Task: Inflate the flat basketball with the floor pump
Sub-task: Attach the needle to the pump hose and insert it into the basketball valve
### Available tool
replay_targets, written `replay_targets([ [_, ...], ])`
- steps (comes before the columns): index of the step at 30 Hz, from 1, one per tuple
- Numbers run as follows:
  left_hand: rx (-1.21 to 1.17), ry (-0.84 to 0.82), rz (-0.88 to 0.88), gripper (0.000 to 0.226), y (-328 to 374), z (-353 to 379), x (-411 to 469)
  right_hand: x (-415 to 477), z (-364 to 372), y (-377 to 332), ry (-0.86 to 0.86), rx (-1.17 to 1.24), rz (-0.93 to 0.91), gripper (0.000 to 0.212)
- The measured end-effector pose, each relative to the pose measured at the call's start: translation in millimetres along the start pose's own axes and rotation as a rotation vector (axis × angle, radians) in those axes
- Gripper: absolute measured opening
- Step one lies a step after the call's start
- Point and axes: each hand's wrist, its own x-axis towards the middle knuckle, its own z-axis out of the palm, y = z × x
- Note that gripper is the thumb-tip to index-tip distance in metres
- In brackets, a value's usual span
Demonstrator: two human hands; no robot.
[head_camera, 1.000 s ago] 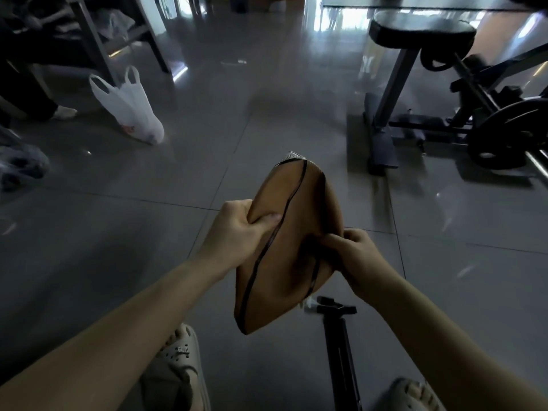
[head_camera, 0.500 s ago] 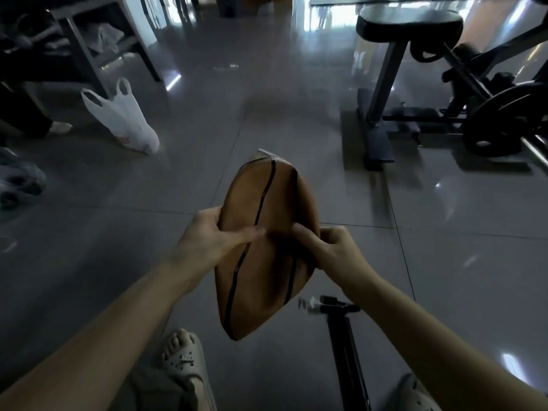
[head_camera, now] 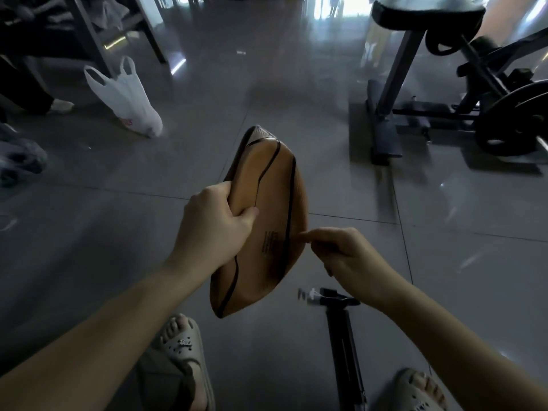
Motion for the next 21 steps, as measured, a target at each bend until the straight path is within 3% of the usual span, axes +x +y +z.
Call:
replay_targets([
  [3,-0.011,0.048,0.084,0.024,2,1,-4,1,9,0,0.032,0.105,-0.004,0.033],
  [5,-0.035,0.078,0.131,0.027,4,2,-7,2,12,1,0.063,0.198,0.034,0.02],
  [9,-0.092,0.105,0.2,0.029,7,4,-12,4,15,5,0.166,0.087,-0.004,0.008],
  [12,-0.162,0.104,0.208,0.032,4,7,-11,4,17,12,0.347,-0.057,0.006,0.012],
  [14,-0.201,0.095,0.198,0.033,3,8,-10,6,17,14,0.419,-0.009,0.087,0.011],
  [18,-0.32,0.031,0.132,0.035,4,13,-9,11,14,10,0.302,0.146,0.206,0.032],
  [21,-0.498,-0.089,-0.066,0.043,-1,18,-4,13,15,14,0.301,0.404,0.159,0.039],
])
